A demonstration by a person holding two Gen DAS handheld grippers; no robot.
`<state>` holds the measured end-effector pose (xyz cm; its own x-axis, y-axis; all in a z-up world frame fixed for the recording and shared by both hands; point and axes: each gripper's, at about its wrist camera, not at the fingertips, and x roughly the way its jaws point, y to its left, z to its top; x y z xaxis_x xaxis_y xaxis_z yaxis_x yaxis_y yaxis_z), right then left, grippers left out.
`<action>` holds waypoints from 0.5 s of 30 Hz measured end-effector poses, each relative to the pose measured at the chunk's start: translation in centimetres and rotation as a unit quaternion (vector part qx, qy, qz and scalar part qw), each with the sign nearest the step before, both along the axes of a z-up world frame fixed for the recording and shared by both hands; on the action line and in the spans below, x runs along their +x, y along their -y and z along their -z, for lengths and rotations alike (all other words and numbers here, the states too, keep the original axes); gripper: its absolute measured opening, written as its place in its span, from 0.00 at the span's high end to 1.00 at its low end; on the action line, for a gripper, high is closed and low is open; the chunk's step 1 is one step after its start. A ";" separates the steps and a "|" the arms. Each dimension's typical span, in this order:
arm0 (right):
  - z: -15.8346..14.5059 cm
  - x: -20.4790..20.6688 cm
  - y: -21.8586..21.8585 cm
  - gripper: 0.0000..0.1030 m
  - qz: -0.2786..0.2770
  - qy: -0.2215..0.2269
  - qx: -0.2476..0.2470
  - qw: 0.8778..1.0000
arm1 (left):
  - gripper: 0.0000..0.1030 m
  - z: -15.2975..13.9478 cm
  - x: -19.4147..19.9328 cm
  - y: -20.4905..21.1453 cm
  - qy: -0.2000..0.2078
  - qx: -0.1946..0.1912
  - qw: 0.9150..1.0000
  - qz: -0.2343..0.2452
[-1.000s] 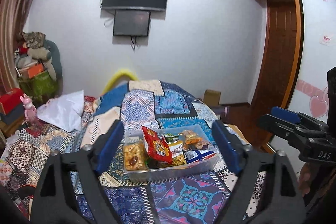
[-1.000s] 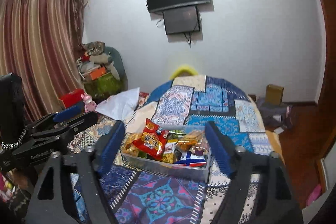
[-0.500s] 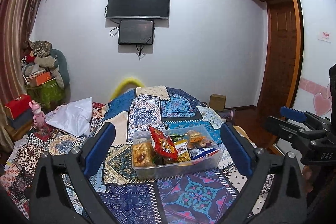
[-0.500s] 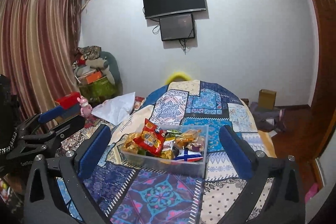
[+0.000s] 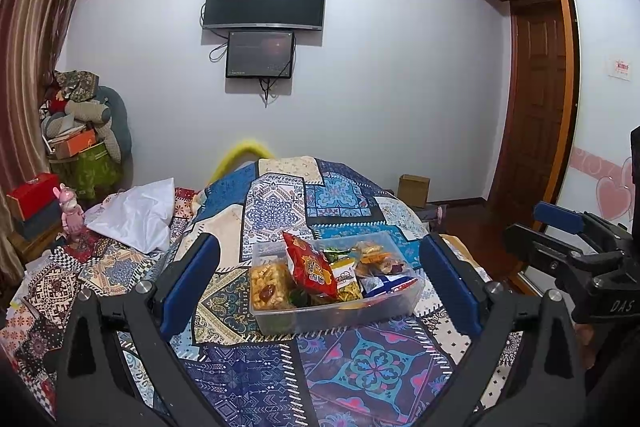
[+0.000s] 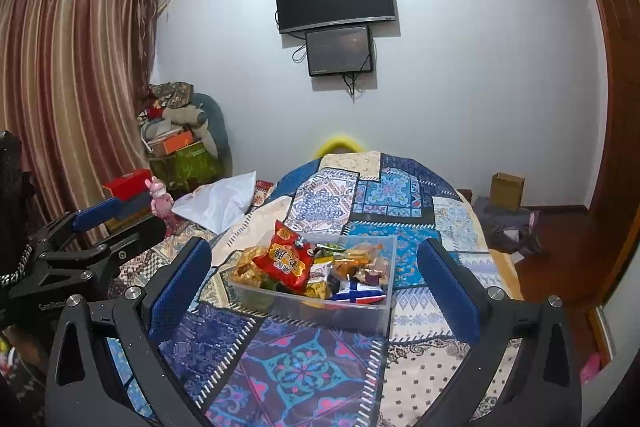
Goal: Organize snacks
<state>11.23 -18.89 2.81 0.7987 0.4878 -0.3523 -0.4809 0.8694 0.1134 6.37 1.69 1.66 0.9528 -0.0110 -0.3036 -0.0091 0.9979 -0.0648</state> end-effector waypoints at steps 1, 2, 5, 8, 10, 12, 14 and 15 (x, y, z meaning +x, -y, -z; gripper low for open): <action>0.0 0.0 0.0 0.00 -0.001 0.000 0.000 1.000 | 0.02 0.0 0.0 0.0 0.000 0.000 1.000 0.000; 0.0 -0.1 0.0 0.00 0.000 0.000 0.000 1.000 | 0.02 0.0 0.0 0.0 0.000 0.000 1.000 0.001; 0.1 -0.1 0.0 0.00 0.000 0.000 0.000 1.000 | 0.02 0.0 -0.1 0.1 0.000 -0.001 1.000 0.002; 0.1 -0.1 0.0 0.00 0.000 0.000 0.000 1.000 | 0.02 0.1 -0.1 0.2 0.000 0.000 1.000 0.003; 0.1 -0.2 0.0 0.00 0.001 0.001 -0.001 1.000 | 0.02 0.1 -0.1 0.2 -0.001 0.000 1.000 0.004; 0.1 -0.2 0.0 0.00 0.001 0.000 0.000 1.000 | 0.02 0.1 -0.1 0.3 -0.001 0.001 1.000 0.005; 0.1 -0.2 0.0 0.00 0.002 0.002 0.000 1.000 | 0.02 0.0 -0.2 0.3 0.000 0.001 1.000 0.006; 0.1 -0.2 0.0 0.00 0.002 0.002 -0.001 1.000 | 0.02 0.0 -0.2 0.4 0.000 0.001 1.000 0.006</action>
<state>11.08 -18.94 2.71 0.8016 0.4845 -0.3502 -0.4784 0.8712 0.1104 6.16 1.29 1.62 0.9524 -0.0217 -0.3039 0.0027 0.9980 -0.0629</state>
